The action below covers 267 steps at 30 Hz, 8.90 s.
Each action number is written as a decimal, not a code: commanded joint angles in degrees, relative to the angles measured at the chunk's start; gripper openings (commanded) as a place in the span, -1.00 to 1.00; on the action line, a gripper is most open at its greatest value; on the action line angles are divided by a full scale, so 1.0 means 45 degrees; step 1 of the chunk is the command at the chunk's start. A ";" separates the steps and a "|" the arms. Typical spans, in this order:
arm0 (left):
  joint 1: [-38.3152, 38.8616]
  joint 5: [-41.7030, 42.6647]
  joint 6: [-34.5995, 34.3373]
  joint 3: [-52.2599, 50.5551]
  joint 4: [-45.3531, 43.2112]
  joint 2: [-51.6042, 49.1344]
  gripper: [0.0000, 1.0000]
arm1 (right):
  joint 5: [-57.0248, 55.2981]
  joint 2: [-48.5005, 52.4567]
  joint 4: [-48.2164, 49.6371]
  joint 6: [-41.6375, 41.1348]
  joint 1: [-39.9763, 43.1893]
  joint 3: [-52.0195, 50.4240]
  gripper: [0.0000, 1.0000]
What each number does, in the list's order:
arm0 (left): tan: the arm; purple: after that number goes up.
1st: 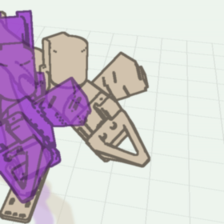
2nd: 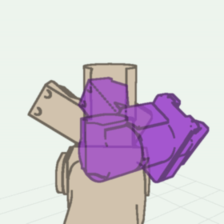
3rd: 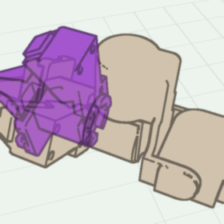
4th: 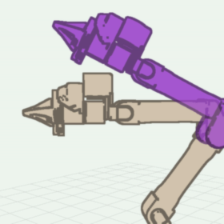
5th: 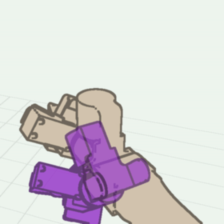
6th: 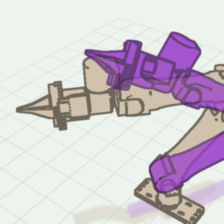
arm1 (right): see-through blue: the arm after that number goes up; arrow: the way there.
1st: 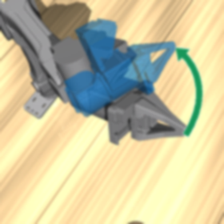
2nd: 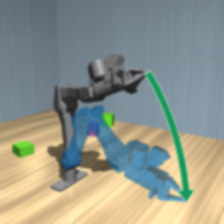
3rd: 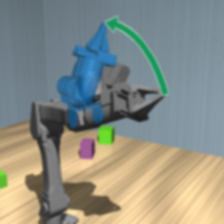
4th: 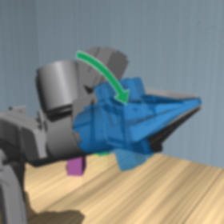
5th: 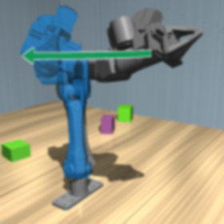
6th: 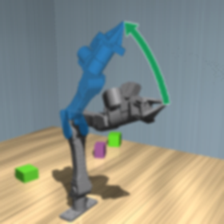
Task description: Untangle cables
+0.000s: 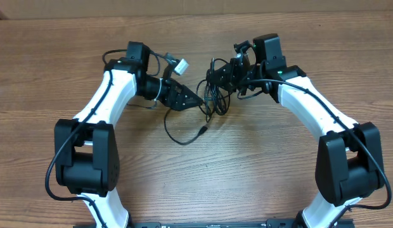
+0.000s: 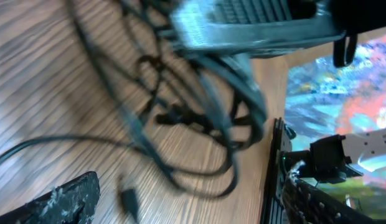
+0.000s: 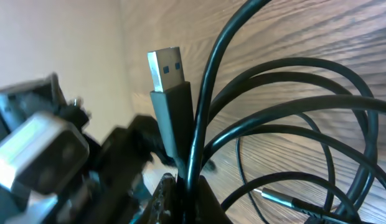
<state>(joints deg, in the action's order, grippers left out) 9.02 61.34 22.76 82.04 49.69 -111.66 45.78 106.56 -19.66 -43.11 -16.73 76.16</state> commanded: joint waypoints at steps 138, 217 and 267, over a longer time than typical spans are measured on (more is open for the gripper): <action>0.0937 -0.5761 -0.0194 -0.0068 -0.0714 -0.0121 -0.82 | -0.2234 -0.0058 0.4095 1.0064 -0.1316 -0.4240 0.01; 0.0937 -0.5756 -0.0199 -0.0068 -0.0763 -0.0121 -0.74 | -0.6450 0.0423 0.2414 1.3265 -0.2934 -0.2851 -0.22; 0.0937 -0.9792 -0.3507 -0.0068 -0.1530 -0.0121 -0.57 | -0.9986 -0.2458 -0.1093 0.5387 -0.0840 -0.2846 -0.93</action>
<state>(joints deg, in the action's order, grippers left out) 13.13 21.47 10.79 81.87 43.09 -111.66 7.55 95.59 -23.68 -16.19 -21.23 62.81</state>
